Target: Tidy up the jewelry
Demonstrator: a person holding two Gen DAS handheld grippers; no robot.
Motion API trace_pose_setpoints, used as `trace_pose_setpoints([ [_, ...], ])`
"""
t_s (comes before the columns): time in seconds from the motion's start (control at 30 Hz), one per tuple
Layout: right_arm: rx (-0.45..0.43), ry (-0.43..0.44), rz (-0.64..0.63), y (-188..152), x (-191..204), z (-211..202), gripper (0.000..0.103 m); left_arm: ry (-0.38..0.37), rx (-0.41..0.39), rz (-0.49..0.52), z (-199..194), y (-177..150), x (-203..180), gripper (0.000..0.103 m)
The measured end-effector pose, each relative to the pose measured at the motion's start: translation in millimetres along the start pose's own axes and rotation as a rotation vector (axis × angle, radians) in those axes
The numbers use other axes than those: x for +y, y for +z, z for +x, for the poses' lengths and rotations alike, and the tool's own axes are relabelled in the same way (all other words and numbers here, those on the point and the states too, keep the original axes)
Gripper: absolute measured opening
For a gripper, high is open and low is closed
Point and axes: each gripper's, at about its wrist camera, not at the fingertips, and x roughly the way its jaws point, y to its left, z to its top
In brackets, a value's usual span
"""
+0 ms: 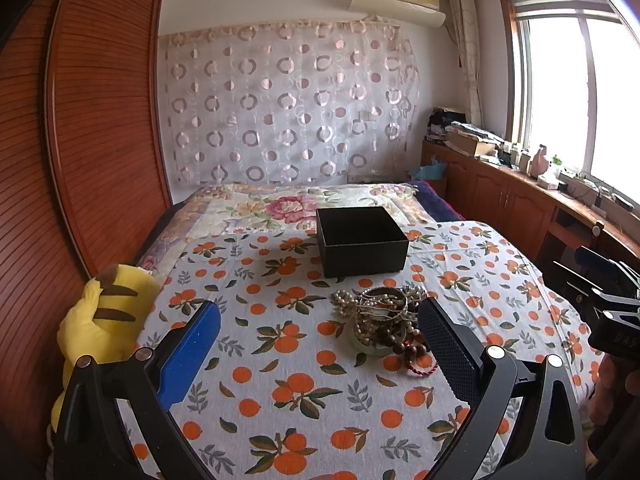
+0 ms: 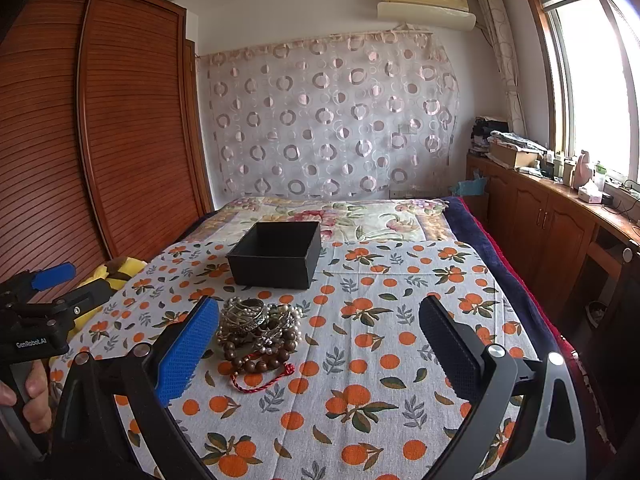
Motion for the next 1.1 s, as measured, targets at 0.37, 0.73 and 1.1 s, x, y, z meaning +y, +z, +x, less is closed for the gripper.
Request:
trace_pose_setpoints([
  [0.37, -0.004, 0.001, -0.001, 2, 1, -1, 0.101, 0.0, -0.005, -0.003, -4, 4, -2, 0.096],
  [0.73, -0.005, 0.001, -0.001, 1, 1, -3, 0.101, -0.003, -0.018, -0.01, -8, 7, 0, 0.096],
  [1.1, -0.006, 0.001, 0.0, 0, 2, -2, 0.101, -0.004, -0.016, -0.006, -2, 14, -13, 0.096],
])
